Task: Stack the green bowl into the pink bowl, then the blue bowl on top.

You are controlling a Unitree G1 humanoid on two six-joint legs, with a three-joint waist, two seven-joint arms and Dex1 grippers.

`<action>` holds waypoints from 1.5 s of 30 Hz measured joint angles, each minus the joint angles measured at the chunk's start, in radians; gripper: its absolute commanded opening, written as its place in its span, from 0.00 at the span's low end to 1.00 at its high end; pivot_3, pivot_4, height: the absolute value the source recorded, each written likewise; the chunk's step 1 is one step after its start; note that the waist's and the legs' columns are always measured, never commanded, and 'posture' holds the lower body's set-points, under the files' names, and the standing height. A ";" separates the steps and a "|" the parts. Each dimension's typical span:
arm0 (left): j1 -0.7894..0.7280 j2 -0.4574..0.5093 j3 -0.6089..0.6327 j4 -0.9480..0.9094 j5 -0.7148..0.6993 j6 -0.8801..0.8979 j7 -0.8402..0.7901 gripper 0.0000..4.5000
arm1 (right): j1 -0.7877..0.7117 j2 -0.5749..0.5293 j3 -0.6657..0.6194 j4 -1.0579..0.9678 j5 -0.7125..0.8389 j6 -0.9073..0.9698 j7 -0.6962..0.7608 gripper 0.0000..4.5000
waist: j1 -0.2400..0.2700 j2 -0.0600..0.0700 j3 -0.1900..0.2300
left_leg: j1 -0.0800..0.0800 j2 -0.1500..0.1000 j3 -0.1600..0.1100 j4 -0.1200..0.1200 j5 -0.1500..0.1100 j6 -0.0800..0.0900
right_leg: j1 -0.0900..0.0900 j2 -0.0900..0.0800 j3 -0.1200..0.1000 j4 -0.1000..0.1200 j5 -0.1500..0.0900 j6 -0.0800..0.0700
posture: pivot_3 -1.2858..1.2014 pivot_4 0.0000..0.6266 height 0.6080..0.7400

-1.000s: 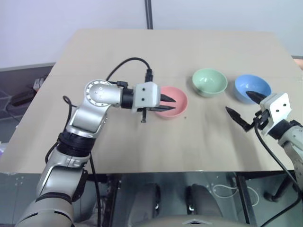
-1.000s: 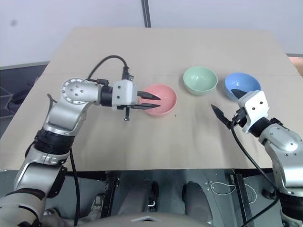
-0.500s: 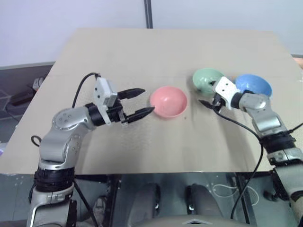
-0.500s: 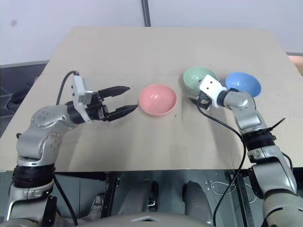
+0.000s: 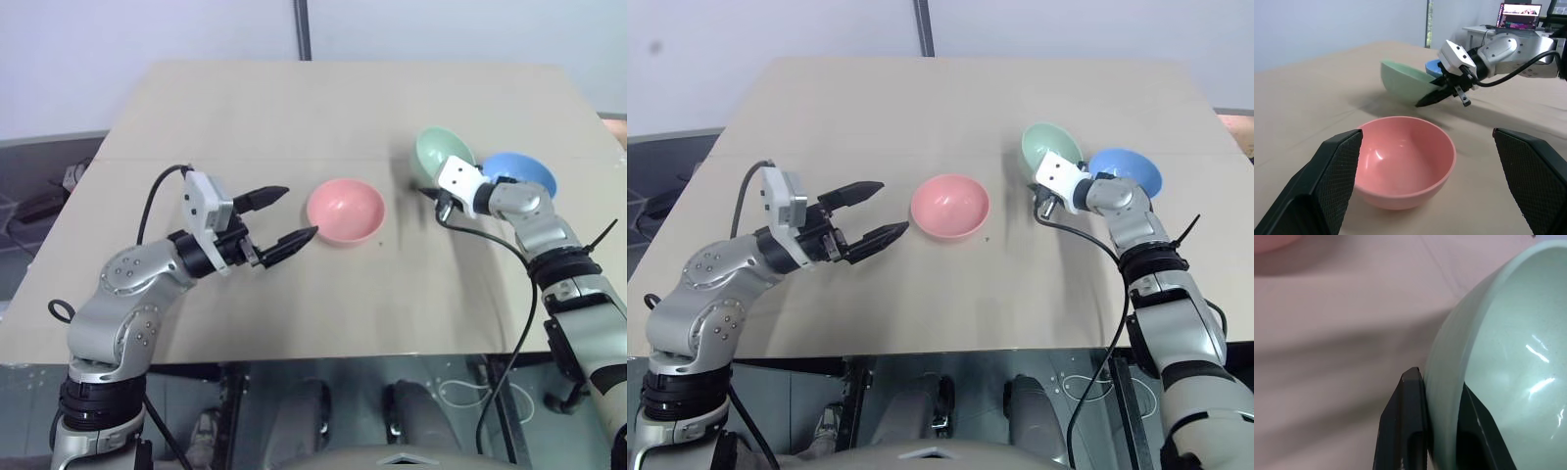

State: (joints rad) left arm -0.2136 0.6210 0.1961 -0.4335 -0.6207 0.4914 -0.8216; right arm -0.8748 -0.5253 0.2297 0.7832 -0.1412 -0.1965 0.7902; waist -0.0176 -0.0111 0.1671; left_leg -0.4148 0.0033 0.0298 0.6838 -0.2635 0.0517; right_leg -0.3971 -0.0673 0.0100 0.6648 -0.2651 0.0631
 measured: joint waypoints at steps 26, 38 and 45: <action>0.009 -0.020 -0.007 0.053 0.031 -0.065 0.028 1.00 | 0.177 0.068 -0.072 -0.932 0.309 0.553 0.111 0.56 | 0.010 0.000 0.000 | -0.002 -0.001 -0.005 -0.002 0.000 0.000 | 0.001 -0.005 -0.006 -0.002 0.000 0.000 | 0.52 0.24 1.00; -0.006 -0.049 -0.043 0.055 0.029 -0.065 0.028 1.00 | 0.274 -0.153 -0.328 -0.564 0.228 0.513 -0.092 0.56 | 0.003 0.000 0.000 | 0.000 -0.001 -0.002 -0.002 0.000 0.000 | 0.001 -0.003 -0.003 -0.002 0.000 0.000 | 0.52 0.24 1.00; -0.019 -0.039 -0.044 0.061 0.024 -0.059 0.013 1.00 | 0.232 -0.097 -0.285 -0.179 0.226 0.404 -0.042 0.56 | -0.001 0.001 0.000 | 0.000 -0.001 0.002 -0.002 0.000 0.000 | 0.000 0.000 0.000 -0.002 0.000 0.000 | 0.52 0.24 1.00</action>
State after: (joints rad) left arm -0.2325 0.5819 0.1521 -0.3728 -0.5963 0.4322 -0.8087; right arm -0.6429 -0.6221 -0.0552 0.6045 0.0849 0.2071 0.7483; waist -0.0187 -0.0104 0.1676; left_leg -0.4152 0.0027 0.0313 0.6820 -0.2636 0.0521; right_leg -0.3968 -0.0678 0.0101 0.6631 -0.2650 0.0631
